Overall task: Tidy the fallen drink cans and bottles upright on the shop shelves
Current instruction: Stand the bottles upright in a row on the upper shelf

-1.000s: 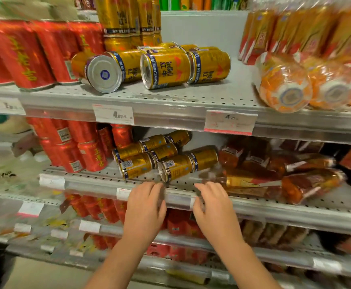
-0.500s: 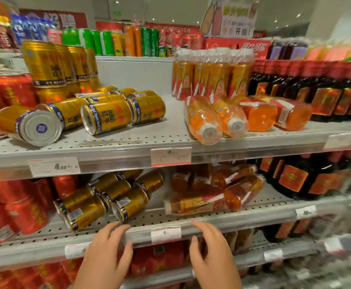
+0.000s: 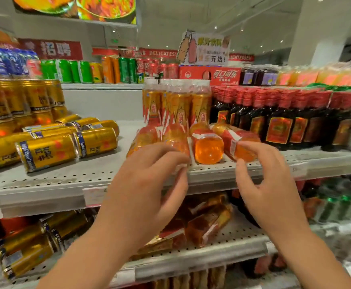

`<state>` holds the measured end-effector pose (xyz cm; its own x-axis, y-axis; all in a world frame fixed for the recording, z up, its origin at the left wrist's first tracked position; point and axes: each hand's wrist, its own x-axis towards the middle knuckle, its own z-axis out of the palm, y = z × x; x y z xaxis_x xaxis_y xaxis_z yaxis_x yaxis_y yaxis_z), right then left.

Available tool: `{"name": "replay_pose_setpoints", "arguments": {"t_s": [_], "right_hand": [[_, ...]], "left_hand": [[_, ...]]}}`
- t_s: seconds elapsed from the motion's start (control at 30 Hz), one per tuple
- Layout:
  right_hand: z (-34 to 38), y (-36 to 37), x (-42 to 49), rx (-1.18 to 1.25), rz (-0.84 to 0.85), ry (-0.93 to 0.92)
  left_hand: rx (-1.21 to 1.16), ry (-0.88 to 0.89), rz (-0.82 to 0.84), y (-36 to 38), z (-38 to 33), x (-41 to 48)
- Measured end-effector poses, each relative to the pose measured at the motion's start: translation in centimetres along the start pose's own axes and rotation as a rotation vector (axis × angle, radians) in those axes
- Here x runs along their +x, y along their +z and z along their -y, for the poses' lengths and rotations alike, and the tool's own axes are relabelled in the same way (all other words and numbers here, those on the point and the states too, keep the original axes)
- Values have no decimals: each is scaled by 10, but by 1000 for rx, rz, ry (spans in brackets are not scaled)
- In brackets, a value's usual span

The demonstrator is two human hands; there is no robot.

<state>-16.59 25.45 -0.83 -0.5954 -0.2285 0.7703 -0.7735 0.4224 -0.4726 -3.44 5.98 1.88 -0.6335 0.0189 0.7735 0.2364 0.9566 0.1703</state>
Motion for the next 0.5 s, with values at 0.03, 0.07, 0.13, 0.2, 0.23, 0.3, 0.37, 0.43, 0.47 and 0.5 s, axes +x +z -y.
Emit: {"name": "replay_pose_setpoints", "arguments": {"t_s": [0.03, 0.07, 0.13, 0.2, 0.23, 0.3, 0.37, 0.43, 0.47, 0.5], "right_hand": [[-10, -3, 13, -30, 13, -18], [-19, -5, 25, -56, 26, -33], [-37, -8, 46, -106, 69, -34], [-53, -8, 63, -164, 137, 11], [-59, -9, 70, -191, 172, 38], [-69, -9, 81, -222, 229, 75], [-75, -7, 89, -235, 279, 96], [-77, -7, 93, -247, 313, 99], [-76, -7, 96, -262, 314, 93], [-76, -8, 100, -284, 315, 90]], "left_hand": [[40, 8, 21, 10, -5, 15], [75, 8, 42, 20, -9, 28], [156, 1, 94, 40, -16, 52], [258, -7, 154, 58, -19, 70], [290, -22, 188, 66, -19, 77], [325, -60, 243, 79, -18, 88], [342, -87, 253, 85, -16, 94], [336, -114, 237, 87, -14, 99], [329, -130, 229, 87, -13, 103], [314, -154, 222, 88, -11, 108]]}}
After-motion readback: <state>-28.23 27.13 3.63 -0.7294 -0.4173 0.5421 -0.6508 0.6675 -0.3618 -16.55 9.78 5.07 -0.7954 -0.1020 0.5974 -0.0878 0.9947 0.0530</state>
